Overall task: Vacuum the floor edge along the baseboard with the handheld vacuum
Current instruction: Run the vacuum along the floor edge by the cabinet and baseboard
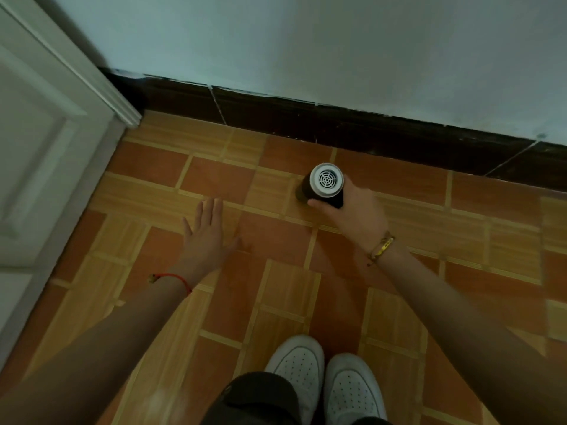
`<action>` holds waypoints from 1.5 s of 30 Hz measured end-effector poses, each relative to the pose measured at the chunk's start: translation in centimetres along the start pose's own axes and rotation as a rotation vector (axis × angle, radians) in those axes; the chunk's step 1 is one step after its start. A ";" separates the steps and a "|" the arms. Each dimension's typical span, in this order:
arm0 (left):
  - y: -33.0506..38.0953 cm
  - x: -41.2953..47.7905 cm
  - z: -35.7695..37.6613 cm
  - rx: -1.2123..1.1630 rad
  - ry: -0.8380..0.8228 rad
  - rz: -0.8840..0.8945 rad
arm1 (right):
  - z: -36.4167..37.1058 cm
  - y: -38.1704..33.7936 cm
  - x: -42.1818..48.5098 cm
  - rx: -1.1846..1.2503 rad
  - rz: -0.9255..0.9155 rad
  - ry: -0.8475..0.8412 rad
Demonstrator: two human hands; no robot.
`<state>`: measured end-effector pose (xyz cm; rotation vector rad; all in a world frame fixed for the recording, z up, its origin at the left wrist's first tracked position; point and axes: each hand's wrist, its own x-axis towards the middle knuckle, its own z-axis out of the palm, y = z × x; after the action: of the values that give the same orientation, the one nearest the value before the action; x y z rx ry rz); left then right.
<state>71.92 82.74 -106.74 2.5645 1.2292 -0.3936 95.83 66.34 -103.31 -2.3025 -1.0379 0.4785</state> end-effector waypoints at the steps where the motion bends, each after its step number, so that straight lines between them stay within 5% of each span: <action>1: -0.5 -0.3 -0.1 0.009 0.001 -0.016 | 0.6 -0.6 -0.1 0.021 -0.020 -0.027; 8: -3.1 -2.5 -0.6 -0.037 0.038 -0.085 | 4.5 -4.9 -0.7 0.203 -0.107 -0.256; 18: -6.3 -5.6 -0.3 -0.101 0.042 -0.186 | 6.3 -7.3 0.9 0.066 -0.100 -0.062; 26: -7.0 -5.0 0.6 -0.130 0.039 -0.235 | 9.1 -9.2 0.0 0.194 -0.236 -0.317; 34: -7.9 -3.8 1.1 -0.160 0.058 -0.274 | 10.3 -11.5 3.0 0.157 -0.255 -0.228; 41: -10.0 -4.8 1.9 -0.207 0.065 -0.340 | 12.7 -14.1 2.5 0.199 -0.294 -0.443; 45: -10.6 -5.0 2.1 -0.225 0.048 -0.362 | 13.3 -14.7 2.9 0.148 -0.317 -0.371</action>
<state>60.24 84.82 -108.26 2.1760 1.6580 -0.2485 82.34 81.09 -104.72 -1.9118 -1.4606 0.8386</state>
